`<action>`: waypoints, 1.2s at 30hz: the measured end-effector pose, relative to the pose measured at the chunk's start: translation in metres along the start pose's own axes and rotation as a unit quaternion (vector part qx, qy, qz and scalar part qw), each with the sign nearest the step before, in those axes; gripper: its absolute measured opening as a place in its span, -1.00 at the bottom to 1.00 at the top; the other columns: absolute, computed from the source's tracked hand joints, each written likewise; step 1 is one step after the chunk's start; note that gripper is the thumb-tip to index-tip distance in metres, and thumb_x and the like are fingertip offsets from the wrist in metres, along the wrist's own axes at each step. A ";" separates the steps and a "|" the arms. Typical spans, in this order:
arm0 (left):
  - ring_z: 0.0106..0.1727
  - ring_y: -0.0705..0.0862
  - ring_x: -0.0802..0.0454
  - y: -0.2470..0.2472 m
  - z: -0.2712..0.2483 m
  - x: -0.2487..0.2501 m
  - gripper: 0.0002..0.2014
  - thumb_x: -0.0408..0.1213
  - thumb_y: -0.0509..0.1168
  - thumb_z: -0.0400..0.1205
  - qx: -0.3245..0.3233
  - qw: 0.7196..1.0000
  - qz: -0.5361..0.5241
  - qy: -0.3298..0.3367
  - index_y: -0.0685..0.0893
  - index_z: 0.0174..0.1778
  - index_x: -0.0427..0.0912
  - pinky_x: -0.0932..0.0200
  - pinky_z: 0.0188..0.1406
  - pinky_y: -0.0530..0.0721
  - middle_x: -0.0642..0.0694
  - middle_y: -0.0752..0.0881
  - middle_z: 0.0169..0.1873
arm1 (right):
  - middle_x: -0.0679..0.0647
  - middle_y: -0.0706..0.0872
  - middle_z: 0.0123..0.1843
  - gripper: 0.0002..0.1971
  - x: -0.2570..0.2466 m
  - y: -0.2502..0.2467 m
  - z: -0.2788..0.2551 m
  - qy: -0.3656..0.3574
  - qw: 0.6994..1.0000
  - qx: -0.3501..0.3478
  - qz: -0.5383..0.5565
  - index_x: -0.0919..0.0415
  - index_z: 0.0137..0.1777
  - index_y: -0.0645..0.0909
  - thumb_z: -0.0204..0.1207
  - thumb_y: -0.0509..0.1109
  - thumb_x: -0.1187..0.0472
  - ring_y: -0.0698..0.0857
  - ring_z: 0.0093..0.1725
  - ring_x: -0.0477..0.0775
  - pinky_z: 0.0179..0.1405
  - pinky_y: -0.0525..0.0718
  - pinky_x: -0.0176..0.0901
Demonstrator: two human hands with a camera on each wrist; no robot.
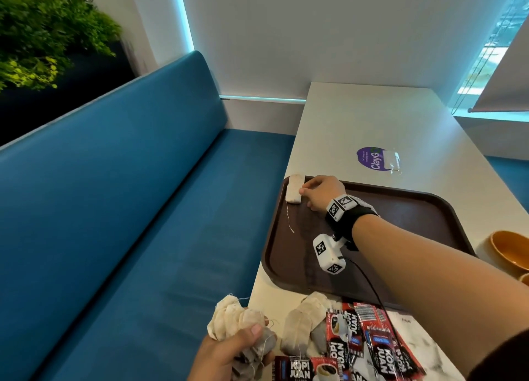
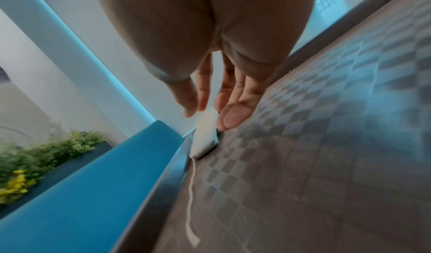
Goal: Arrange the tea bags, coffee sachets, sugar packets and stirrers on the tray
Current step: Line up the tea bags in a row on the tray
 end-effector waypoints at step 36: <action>-0.35 0.68 -0.17 0.065 -0.131 0.025 -0.68 -0.57 0.49 0.28 -0.214 0.977 -0.023 -0.008 0.84 -0.27 -0.02 0.09 -0.39 0.60 -0.26 0.67 -0.27 | 0.24 0.79 -0.28 -0.87 0.007 -0.076 -0.367 -0.011 0.920 -0.109 0.376 0.41 -0.10 0.79 0.57 0.53 0.31 0.72 -0.33 0.13 -0.39 0.69 -0.04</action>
Point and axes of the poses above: each hand's wrist, its own z-axis towards the middle knuckle, its own y-axis out of the palm, x = y × z, the point moved 5 cm from there along z, towards the middle knuckle
